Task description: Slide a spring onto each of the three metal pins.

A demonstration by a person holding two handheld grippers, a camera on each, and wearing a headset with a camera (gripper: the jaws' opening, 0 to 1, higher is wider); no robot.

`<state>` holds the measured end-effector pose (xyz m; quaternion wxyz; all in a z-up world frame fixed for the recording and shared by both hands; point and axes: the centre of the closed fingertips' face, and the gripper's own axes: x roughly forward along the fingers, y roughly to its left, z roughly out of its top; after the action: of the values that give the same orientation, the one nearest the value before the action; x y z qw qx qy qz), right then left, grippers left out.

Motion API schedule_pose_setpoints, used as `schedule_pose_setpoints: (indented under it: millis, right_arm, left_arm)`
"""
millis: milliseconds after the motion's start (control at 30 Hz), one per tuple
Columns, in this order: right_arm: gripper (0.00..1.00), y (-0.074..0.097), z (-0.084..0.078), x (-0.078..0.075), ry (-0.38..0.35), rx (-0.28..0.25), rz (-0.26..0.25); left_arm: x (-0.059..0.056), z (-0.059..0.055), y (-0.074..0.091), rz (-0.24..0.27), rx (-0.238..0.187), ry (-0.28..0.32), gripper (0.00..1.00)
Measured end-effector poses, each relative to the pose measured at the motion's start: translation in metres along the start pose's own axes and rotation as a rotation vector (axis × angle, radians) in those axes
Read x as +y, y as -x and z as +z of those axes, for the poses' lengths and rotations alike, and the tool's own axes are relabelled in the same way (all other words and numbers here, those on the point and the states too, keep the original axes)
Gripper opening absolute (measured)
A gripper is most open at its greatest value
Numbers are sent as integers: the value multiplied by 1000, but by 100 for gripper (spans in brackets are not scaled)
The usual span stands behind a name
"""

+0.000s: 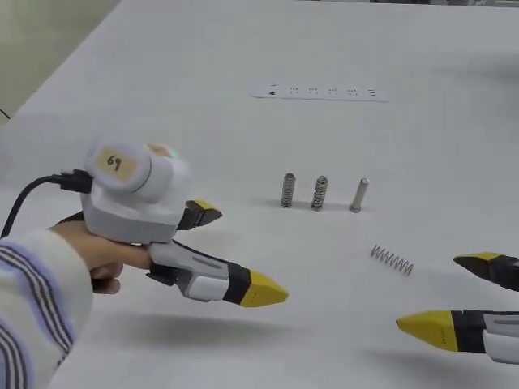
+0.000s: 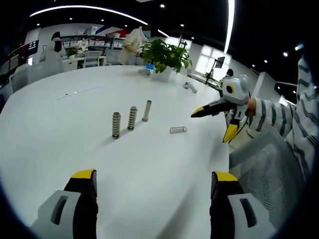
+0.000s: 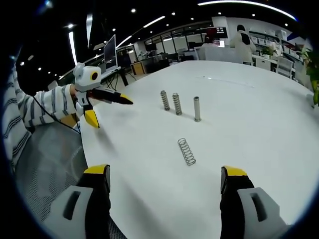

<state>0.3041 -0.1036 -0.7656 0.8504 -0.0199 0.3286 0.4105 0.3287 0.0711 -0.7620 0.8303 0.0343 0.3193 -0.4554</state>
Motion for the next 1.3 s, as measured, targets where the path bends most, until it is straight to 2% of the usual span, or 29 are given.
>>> schedule_pose_setpoints:
  millis: [133,333,567,633,733,867,933,1100,1200,1300]
  right_arm:
    - [99,1,2,1,0,-15,-2]
    - [100,1,-3,2,6,2,-4]
    - [99,5,-3,3,0,-2,-7]
    - [99,6,-4,3,-3,0,-9]
    - [99,8,-5,3,-4,0,-14]
    - [98,11,-5,2,-7,-3,-19]
    - [98,12,-5,3,-6,0,-19]
    - [97,14,-5,0,-11,-7,-26]
    - [97,15,-5,-1,-13,-9,-31]
    - [97,17,-5,-1,-17,-7,-33]
  left_arm:
    - [4,-1,2,12,-7,12,91]
    - [6,1,4,16,-13,10,91]
    - [8,6,3,12,-17,5,90]
    - [6,11,2,7,-23,0,90]
    - [-2,29,-1,-28,-80,-5,89]
    - [-6,43,-6,-48,-105,-13,87]
    - [-8,47,-10,-59,-103,-31,86]
    - [-21,50,-20,-129,-72,-89,81]
    - [-26,51,-28,-162,-62,-97,78]
    - [-27,48,-36,-175,-19,-124,74]
